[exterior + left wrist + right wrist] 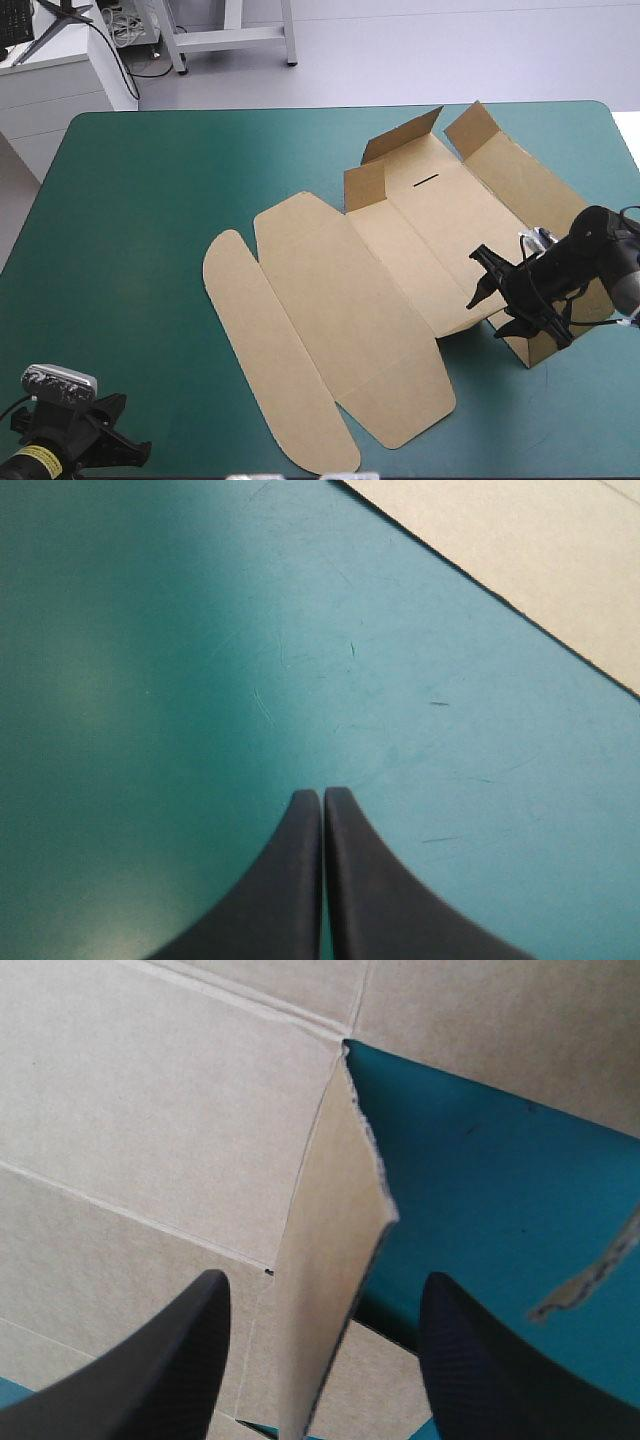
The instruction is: Fold the box
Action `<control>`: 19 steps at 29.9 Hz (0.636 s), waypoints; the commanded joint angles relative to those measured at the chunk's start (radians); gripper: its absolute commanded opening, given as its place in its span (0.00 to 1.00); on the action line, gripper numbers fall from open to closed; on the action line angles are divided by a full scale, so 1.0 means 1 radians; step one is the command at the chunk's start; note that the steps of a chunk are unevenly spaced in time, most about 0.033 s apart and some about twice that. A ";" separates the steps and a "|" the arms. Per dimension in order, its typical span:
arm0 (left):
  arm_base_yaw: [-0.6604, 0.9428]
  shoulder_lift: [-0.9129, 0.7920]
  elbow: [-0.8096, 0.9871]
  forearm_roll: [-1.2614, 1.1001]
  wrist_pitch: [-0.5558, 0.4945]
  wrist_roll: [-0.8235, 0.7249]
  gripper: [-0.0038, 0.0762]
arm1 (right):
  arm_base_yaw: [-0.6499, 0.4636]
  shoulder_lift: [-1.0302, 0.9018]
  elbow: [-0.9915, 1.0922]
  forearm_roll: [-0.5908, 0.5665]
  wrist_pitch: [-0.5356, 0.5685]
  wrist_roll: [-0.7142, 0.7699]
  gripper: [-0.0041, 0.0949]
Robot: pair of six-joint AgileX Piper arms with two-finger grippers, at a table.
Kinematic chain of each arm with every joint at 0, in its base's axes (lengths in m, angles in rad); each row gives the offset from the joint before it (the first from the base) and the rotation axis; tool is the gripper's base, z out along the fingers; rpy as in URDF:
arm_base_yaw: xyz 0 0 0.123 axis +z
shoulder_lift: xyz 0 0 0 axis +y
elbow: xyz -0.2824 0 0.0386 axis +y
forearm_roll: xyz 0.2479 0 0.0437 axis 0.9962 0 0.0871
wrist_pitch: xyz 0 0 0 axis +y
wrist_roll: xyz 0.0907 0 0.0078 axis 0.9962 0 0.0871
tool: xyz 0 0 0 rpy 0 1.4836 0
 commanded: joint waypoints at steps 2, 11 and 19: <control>-0.002 0.015 -0.026 0.001 -0.058 -0.009 0.04 | -0.001 -0.011 -0.029 0.022 0.033 0.001 0.56; -0.002 0.015 -0.026 0.001 -0.058 -0.007 0.04 | -0.001 -0.011 -0.029 0.018 -0.035 0.001 0.53; -0.002 0.015 -0.026 0.001 -0.058 -0.007 0.04 | -0.001 -0.011 -0.027 0.007 -0.100 0.001 0.53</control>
